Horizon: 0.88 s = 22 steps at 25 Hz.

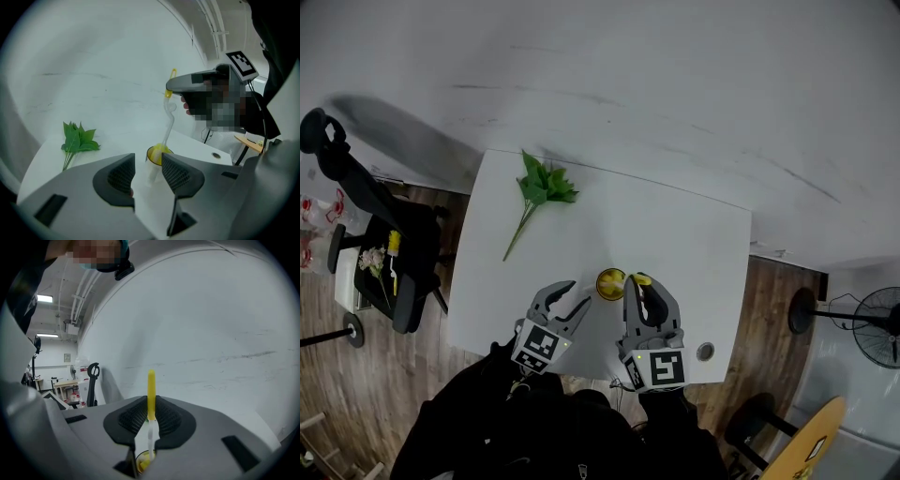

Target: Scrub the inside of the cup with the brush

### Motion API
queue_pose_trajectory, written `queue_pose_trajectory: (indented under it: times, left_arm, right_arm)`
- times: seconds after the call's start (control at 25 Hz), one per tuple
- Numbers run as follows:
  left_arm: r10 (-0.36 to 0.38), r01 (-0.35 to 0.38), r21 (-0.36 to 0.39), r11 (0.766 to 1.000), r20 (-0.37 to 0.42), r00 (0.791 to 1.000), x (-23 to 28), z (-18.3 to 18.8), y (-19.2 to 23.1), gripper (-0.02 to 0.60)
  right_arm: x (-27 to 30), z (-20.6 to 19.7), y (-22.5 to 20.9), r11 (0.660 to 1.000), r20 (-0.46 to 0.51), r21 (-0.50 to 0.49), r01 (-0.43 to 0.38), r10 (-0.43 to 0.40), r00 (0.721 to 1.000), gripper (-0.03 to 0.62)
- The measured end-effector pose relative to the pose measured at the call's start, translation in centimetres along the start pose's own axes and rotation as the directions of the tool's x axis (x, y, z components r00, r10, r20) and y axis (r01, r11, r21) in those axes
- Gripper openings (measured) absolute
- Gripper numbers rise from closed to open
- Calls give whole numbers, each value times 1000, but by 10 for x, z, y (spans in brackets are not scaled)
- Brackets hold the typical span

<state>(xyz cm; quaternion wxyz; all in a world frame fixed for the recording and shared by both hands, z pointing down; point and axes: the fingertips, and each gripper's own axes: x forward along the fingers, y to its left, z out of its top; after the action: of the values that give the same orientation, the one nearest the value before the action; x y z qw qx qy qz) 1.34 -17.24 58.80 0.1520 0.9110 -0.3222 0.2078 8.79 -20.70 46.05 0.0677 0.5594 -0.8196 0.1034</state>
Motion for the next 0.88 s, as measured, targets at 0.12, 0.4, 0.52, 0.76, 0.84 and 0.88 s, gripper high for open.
queue_pose_trajectory:
  times: [0.12, 0.4, 0.52, 0.76, 0.84, 0.88]
  left_arm:
    - [-19, 19, 10, 1000, -34, 999, 13, -15, -3, 201]
    - [-48, 49, 5, 999, -93, 995, 36, -51, -8, 218]
    - [-44, 47, 25, 999, -105, 994, 42, -57, -8, 218]
    - [-41, 48, 62, 997, -116, 992, 55, -64, -10, 215]
    - [-36, 44, 68, 997, -114, 993, 56, -65, -10, 180]
    - [-32, 40, 71, 997, -110, 993, 57, -64, -10, 155]
  right_arm:
    - [1, -3, 0, 1000, -8, -1, -6, 6, 1000, 66]
    - [0, -10, 0, 1000, -21, -5, -8, 8, 1000, 66]
    - [-1, -12, -1, 1000, -25, -6, -8, 7, 1000, 66]
    - [-1, -17, -3, 1000, -28, -6, -2, 2, 1000, 66]
    - [-1, -18, -4, 1000, -28, -7, 3, -3, 1000, 66]
    - [-1, -18, -5, 1000, -28, -9, 5, -5, 1000, 66]
